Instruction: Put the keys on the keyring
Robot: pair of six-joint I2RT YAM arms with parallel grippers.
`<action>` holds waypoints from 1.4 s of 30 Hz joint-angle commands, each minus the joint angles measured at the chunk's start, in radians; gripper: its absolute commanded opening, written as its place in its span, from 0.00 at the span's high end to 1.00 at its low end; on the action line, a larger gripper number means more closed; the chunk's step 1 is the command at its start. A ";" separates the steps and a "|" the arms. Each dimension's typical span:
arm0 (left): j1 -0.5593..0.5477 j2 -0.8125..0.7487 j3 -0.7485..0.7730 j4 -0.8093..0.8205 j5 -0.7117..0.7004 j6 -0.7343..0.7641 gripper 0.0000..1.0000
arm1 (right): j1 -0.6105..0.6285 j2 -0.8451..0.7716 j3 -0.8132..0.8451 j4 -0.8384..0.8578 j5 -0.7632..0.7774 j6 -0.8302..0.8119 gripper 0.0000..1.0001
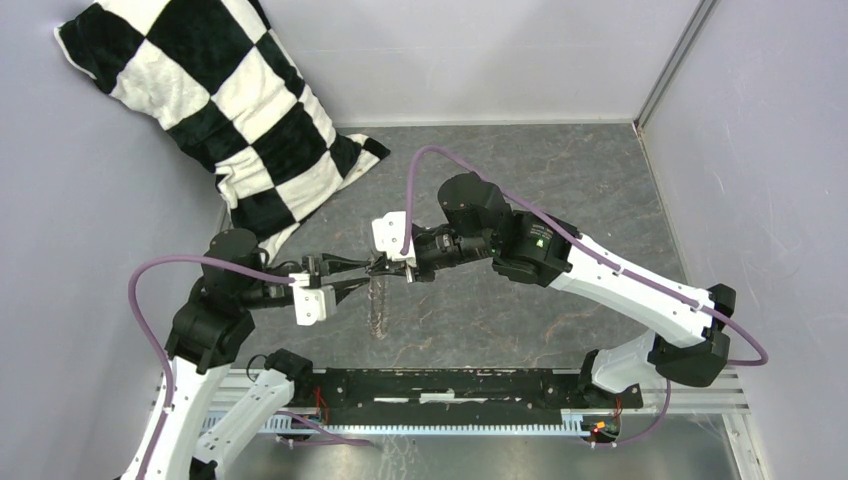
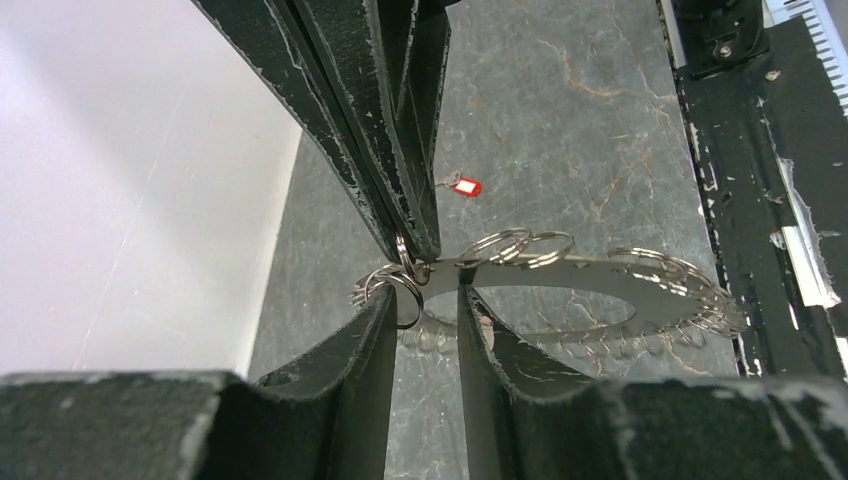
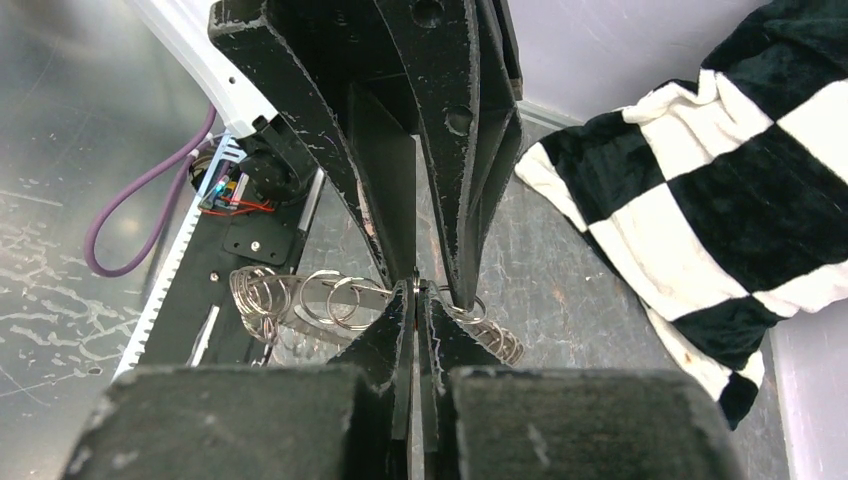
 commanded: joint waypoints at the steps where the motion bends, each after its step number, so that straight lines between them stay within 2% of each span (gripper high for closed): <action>1: 0.000 0.001 0.047 0.008 0.002 0.009 0.65 | 0.008 -0.021 0.028 0.065 -0.008 -0.014 0.99; 9: 0.000 -0.001 0.052 0.030 0.004 -0.024 0.67 | 0.015 0.008 0.045 0.049 0.001 -0.020 0.99; 13: -0.001 -0.002 0.053 0.030 0.003 -0.037 0.71 | 0.017 0.007 0.045 0.052 0.004 -0.020 0.99; 18: -0.001 -0.004 0.044 0.050 0.016 -0.063 0.79 | 0.019 0.017 0.051 0.049 0.024 -0.020 0.99; 22: 0.000 -0.002 0.039 0.078 0.009 -0.094 0.91 | 0.024 0.023 0.057 0.050 0.039 -0.018 0.99; 25: 0.000 -0.004 0.037 0.089 0.021 -0.110 0.95 | 0.028 0.034 0.067 0.043 0.067 -0.018 0.99; 31: -0.001 -0.008 0.044 0.090 0.019 -0.134 0.95 | 0.033 0.048 0.073 0.038 0.102 -0.012 0.99; 35: 0.000 -0.014 0.051 0.090 0.036 -0.146 0.85 | 0.035 0.050 0.074 0.039 0.103 -0.012 0.99; 42: 0.000 -0.016 0.050 0.089 0.043 -0.150 0.79 | 0.036 0.046 0.071 0.039 0.097 -0.012 0.99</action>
